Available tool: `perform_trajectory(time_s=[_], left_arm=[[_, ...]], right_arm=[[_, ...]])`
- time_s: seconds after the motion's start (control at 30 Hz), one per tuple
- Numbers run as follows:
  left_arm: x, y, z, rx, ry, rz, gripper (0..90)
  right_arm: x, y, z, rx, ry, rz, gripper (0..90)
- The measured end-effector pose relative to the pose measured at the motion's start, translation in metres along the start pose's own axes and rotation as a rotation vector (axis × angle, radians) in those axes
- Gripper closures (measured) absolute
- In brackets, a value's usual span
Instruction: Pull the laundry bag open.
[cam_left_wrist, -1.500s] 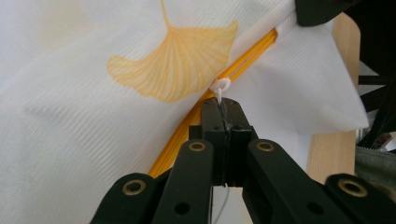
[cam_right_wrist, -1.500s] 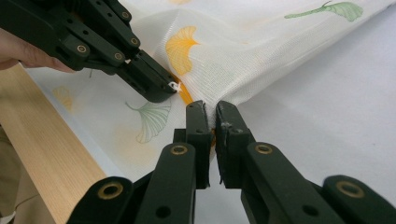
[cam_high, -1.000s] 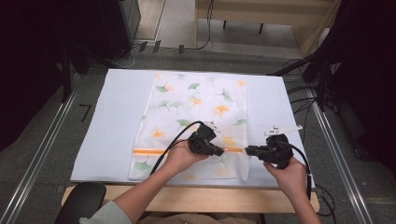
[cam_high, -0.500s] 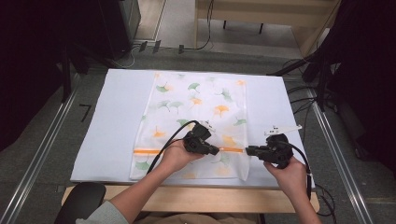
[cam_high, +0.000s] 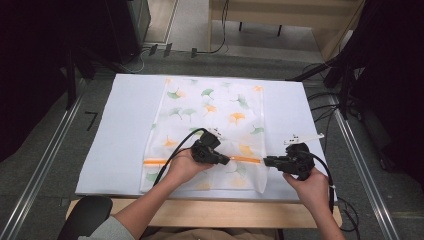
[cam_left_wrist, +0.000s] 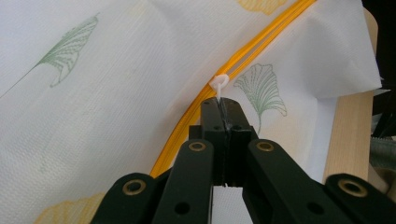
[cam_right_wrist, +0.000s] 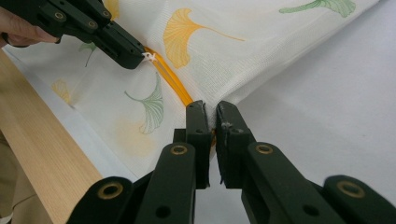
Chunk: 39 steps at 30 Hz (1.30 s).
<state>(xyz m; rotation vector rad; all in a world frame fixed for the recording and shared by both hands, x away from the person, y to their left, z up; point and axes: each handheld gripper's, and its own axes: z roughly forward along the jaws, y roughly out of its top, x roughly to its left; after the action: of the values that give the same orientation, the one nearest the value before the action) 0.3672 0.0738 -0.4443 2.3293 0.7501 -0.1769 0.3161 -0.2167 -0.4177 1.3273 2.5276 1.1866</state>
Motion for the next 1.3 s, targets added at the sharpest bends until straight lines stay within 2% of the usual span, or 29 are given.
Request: perform_trajectory(time_s=[0.2,0.23,0.27,0.37,1.3], left_arm=[[0.002,-0.002,-0.002,0.004,-0.003,-0.004,90.0],[0.003,-0.003,-0.002,0.003,0.007,-0.007,90.0],[0.005,-0.004,-0.003,-0.004,0.002,-0.021,90.0],[0.006,-0.005,-0.003,0.000,0.003,-0.028,90.0],[0.016,-0.015,-0.012,0.008,0.011,-0.059,90.0]], right_arm=[[0.000,0.000,0.000,0.002,0.001,-0.002,86.5],[0.000,0.000,0.000,0.002,0.001,-0.002,86.4],[-0.001,0.000,-0.001,0.004,0.002,0.003,86.4],[-0.001,0.000,0.000,0.006,0.002,0.006,86.4],[-0.001,0.001,-0.001,0.009,0.004,-0.004,86.4]])
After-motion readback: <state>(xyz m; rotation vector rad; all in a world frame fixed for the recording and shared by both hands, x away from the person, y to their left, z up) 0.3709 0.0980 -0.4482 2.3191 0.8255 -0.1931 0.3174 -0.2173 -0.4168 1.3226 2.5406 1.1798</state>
